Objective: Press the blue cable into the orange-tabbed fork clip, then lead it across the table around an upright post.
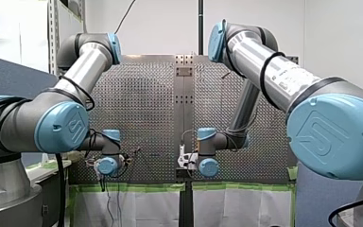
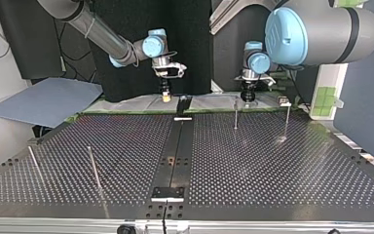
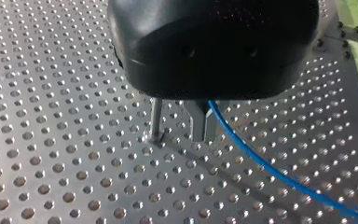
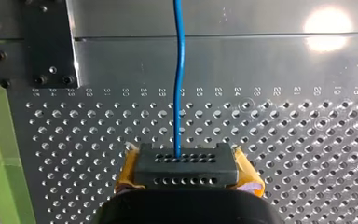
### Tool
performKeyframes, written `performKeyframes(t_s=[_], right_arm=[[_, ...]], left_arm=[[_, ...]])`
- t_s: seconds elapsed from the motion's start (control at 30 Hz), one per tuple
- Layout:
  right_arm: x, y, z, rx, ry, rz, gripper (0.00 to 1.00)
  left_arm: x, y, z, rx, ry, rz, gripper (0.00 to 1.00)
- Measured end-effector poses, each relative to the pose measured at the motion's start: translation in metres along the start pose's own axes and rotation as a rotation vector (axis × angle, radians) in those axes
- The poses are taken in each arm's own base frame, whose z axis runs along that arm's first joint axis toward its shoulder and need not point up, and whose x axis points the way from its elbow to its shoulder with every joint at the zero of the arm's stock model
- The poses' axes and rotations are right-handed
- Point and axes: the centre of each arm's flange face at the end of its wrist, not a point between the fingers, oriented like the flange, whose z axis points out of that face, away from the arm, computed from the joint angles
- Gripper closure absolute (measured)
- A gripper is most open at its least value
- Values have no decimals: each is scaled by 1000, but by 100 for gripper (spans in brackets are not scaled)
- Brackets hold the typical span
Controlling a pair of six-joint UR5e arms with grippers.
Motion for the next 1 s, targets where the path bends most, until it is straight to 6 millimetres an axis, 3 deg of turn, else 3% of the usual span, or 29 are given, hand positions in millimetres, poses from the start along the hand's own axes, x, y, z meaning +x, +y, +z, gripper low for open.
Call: performKeyframes(t_s=[0.4, 1.0], right_arm=[[8, 9, 14, -15, 19, 5, 100], [16, 50, 36, -81, 17, 10, 100]], left_arm=[[-19, 12, 37, -31, -1, -9, 100], [-22, 29, 40, -67, 23, 3, 100]])
